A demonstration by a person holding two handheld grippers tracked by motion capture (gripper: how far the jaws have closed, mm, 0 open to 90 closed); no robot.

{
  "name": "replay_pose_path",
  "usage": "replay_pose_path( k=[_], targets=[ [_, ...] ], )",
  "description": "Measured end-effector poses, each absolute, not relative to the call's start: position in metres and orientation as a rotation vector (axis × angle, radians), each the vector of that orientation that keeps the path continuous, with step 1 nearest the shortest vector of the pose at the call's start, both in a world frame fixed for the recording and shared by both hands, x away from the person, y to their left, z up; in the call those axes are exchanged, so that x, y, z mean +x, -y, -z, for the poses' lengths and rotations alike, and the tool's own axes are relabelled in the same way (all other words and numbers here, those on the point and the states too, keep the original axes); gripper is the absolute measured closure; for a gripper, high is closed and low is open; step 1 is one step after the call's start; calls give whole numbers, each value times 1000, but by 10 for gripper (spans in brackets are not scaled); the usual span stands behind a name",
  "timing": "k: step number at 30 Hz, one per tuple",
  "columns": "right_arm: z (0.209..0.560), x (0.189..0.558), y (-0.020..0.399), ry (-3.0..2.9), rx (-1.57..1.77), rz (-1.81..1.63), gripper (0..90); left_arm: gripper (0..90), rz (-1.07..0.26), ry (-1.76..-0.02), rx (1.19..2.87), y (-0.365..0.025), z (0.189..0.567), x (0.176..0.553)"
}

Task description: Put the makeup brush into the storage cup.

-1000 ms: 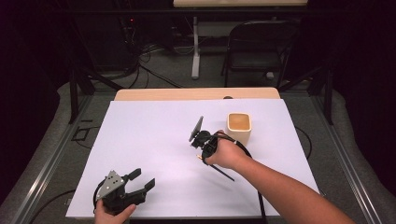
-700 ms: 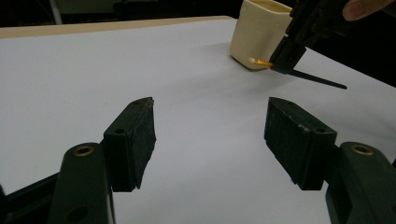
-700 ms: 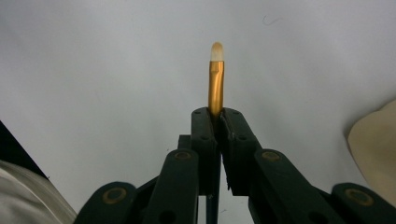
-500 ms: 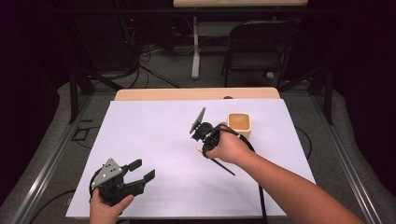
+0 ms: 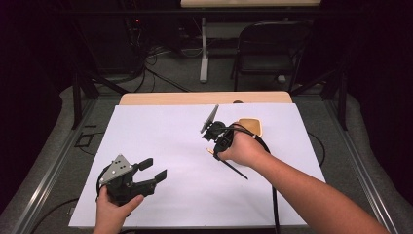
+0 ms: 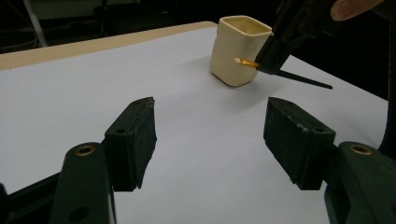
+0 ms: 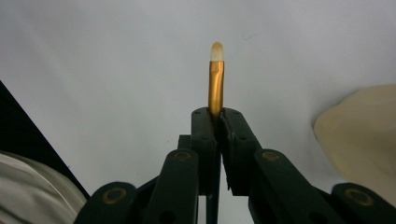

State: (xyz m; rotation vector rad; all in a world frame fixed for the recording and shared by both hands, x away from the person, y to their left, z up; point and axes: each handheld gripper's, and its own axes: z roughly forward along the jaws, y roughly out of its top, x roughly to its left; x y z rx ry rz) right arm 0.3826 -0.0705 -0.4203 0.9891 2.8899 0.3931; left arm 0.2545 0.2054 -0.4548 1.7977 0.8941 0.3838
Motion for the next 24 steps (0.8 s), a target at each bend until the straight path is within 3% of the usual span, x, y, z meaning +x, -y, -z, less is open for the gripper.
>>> replay_pose_path(
  k=[24],
  targets=[
    [395, 385, 89, -2738, 1004, -716, 840, 343, -366, -873, 1750, -198, 443, 279]
  ],
)
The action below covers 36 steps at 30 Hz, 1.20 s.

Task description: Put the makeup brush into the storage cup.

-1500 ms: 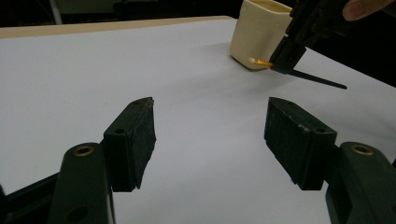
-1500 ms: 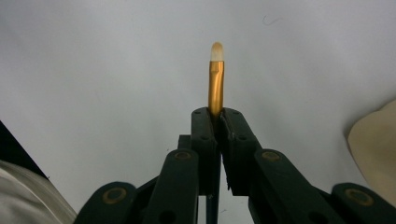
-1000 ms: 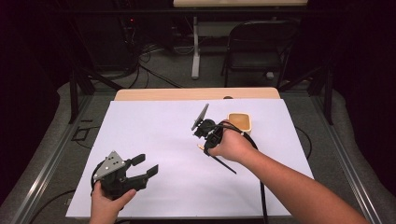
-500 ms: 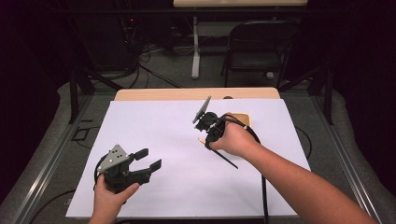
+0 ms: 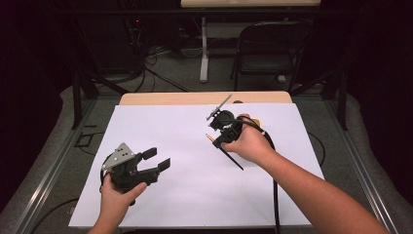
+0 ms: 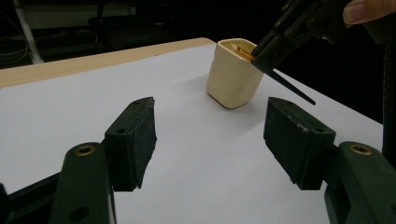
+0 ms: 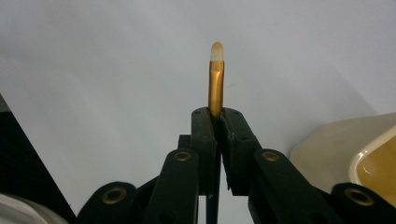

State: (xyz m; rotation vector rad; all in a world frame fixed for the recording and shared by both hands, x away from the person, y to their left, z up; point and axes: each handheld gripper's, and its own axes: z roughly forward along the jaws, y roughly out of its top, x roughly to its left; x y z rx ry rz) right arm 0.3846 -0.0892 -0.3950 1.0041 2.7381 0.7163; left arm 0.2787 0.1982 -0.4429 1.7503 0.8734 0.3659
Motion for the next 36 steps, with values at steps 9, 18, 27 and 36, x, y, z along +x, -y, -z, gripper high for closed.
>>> replay_pose_path(
  k=[9, 18, 27, 36],
  targets=[
    [398, 386, 96, -2665, 990, -869, 841, 343, -377, -846, 1785, -187, 437, 294],
    [397, 382, 95, -2586, 951, -1001, 841, 343, -375, -823, 1767, -179, 432, 306],
    [395, 374, 96, -2514, 913, -1122, 841, 338, -369, -825, 1763, -175, 431, 314],
    [395, 369, 103, -2413, 852, -1310, 841, 332, -336, -781, 1764, -172, 427, 319]
  ],
)
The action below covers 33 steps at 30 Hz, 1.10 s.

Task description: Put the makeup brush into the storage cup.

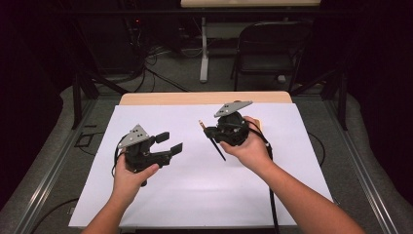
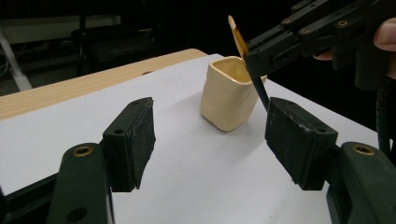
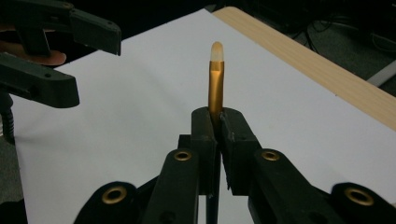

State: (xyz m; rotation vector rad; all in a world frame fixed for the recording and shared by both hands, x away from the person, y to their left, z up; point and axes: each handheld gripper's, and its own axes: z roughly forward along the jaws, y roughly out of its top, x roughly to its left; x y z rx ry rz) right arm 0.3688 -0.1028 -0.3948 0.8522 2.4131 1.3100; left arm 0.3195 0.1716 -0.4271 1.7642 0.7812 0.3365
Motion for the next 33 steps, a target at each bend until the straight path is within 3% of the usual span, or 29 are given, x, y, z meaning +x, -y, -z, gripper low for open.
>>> replay_pose_path(
  k=[13, 33],
  targets=[
    [399, 363, 120, -2238, 806, -1580, 841, 389, -310, -790, 1749, -165, 427, 329],
    [399, 357, 113, -2128, 784, -1654, 841, 508, -238, -797, 1721, -145, 436, 339]
  ],
)
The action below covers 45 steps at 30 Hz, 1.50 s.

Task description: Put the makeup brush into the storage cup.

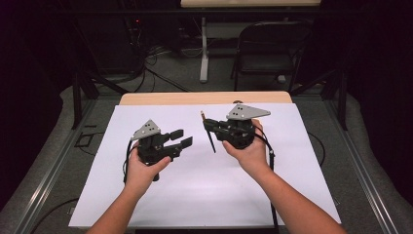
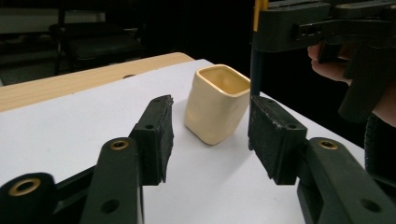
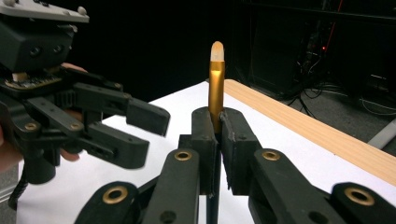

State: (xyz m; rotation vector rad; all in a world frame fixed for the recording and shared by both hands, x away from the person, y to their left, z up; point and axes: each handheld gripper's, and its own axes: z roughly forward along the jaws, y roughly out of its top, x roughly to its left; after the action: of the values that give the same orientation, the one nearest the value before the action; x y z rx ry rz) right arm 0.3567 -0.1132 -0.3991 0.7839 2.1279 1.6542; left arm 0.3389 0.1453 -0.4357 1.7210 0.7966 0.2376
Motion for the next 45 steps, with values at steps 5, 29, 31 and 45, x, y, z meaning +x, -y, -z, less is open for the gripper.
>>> replay_pose_path(
  k=[5, 29, 31, 45],
  targets=[
    [400, 355, 110, -2119, 766, -1655, 841, 537, -209, -782, 1720, -137, 437, 339],
    [400, 358, 103, -2086, 803, -1709, 841, 666, -149, -791, 1656, -112, 449, 347],
    [400, 358, 103, -2086, 803, -1709, 841, 672, -156, -791, 1653, -111, 450, 347],
    [400, 360, 103, -2085, 826, -1723, 841, 745, -140, -812, 1620, -106, 457, 350]
  ],
)
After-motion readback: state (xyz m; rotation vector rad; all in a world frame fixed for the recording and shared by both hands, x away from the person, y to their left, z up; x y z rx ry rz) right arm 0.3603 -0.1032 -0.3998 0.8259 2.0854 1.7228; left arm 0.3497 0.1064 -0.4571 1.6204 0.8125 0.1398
